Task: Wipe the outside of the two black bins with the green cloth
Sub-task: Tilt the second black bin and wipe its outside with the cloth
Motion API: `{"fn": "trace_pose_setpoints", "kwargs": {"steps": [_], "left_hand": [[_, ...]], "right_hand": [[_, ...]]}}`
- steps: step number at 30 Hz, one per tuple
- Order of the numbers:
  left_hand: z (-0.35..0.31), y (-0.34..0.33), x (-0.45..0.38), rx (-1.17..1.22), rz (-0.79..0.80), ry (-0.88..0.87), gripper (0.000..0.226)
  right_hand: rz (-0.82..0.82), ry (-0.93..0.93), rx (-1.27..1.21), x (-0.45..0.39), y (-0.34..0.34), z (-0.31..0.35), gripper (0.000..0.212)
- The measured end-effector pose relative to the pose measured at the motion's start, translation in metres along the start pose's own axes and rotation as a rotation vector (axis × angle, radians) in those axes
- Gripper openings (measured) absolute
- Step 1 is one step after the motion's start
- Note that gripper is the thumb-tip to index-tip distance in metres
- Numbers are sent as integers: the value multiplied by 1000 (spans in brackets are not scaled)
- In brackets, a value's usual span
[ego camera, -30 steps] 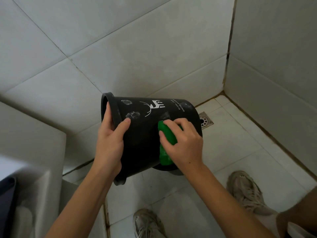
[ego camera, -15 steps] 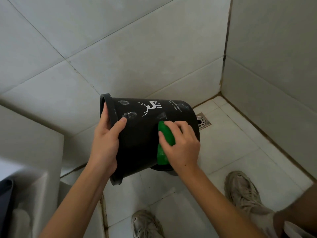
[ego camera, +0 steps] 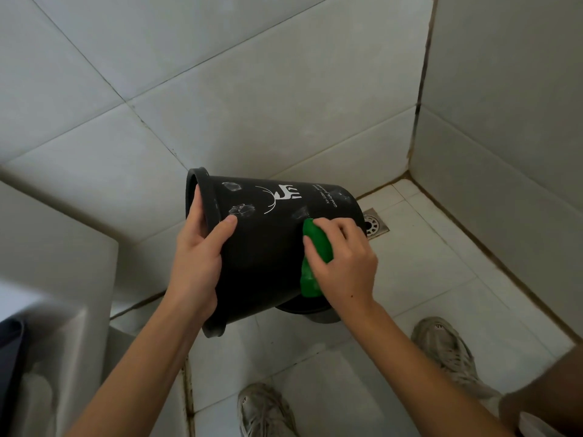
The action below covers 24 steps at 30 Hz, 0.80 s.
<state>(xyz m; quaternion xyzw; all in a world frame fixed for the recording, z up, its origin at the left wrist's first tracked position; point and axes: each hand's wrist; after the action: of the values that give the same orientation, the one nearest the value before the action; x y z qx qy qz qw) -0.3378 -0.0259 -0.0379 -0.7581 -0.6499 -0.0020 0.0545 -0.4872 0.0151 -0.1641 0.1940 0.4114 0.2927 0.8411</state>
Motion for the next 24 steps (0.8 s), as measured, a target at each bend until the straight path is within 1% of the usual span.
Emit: {"fn": "trace_pose_setpoints", "kwargs": {"steps": [1,2,3,6,7,9,15,18,20,24], "left_hand": [[0,1,1,-4,5,-3,62],[1,1,2,-9,11,-7,62],[1,1,3,-18,18,-11,63],[2,-5,10,-48,37,-23,67],[3,-8,12,-53,42,-32,69],[4,-12,19,-69,47,-56,72],[21,-11,54,-223,113,-110,81],[31,-10,66,-288,92,-128,83],[31,-11,66,-320,69,-144,81],[19,-19,53,-337,32,-179,67]], "right_hand": [[6,22,-7,-1,-1,-6,30],[9,-1,-9,-2,-2,-15,30],[12,-83,-13,-5,-4,-25,30],[67,-476,-56,-10,-7,-54,29],[96,-547,-52,-11,-8,-60,29],[127,-559,-36,-10,-8,-64,29],[113,-534,-137,-9,-2,-56,23],[105,-521,-148,-5,-2,-56,23],[105,-531,-140,-2,-2,-58,24],[110,-546,-142,-1,-1,-58,26]]}}
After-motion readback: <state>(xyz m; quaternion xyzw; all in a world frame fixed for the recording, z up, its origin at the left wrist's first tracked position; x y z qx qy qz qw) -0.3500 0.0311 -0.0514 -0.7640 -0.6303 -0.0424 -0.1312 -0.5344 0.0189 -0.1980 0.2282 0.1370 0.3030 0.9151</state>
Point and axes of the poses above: each hand's wrist, its own x-axis away from the middle knuckle, its own y-axis out of the back of the hand, z = x × y, and after that the axes turned 10 degrees about x, right-handed
